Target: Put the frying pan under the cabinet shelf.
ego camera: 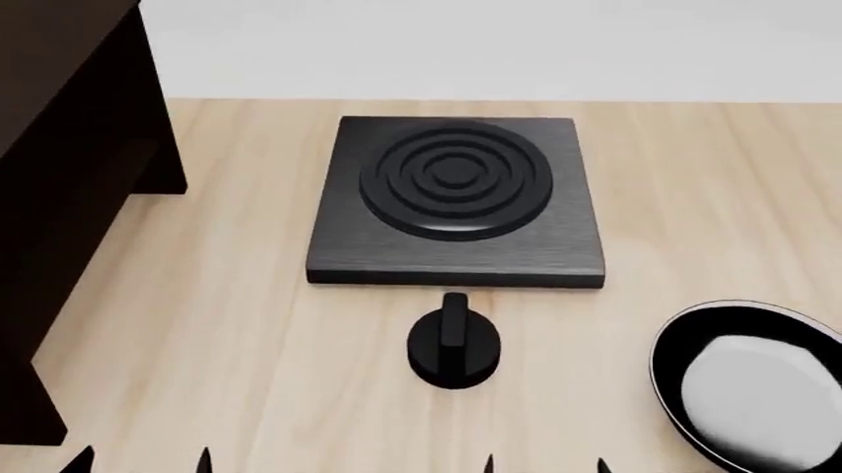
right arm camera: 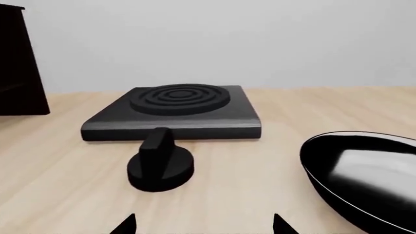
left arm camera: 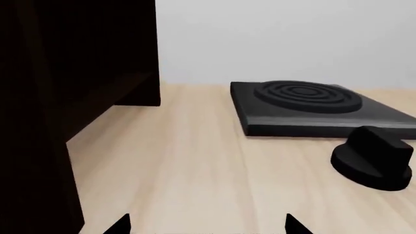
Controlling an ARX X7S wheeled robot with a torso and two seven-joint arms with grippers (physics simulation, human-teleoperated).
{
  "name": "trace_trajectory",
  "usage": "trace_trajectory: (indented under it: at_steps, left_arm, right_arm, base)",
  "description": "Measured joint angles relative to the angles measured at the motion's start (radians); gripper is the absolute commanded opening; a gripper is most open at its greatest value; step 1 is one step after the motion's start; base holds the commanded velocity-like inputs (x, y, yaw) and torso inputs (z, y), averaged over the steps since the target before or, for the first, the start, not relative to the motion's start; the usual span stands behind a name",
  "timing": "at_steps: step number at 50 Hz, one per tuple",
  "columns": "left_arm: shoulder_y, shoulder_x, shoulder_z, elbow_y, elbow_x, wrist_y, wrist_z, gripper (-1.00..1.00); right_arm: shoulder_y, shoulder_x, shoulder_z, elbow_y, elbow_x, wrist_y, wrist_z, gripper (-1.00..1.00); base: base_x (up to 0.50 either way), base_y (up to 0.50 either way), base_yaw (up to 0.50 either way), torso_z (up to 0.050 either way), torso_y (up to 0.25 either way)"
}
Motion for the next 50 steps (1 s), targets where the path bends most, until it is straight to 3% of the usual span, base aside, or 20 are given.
trace_trajectory:
  at_steps: [25,50]
  left_arm:
    - [-0.003,-0.015,0.018,0.011,-0.027,-0.008,-0.020,1.00]
    - [0.003,-0.033,0.036,0.044,-0.056,-0.024,-0.034,1.00]
  right_arm:
    - [-0.002,0.020,-0.022,-0.041,0.016,0.021,0.028,1.00]
    - [-0.025,0.086,0.070,-0.510,0.079,0.484,0.189,1.00]
  base:
    - [0.00,0.00,0.00,0.000,0.000]
    - [0.00,0.00,0.00,0.000,0.000]
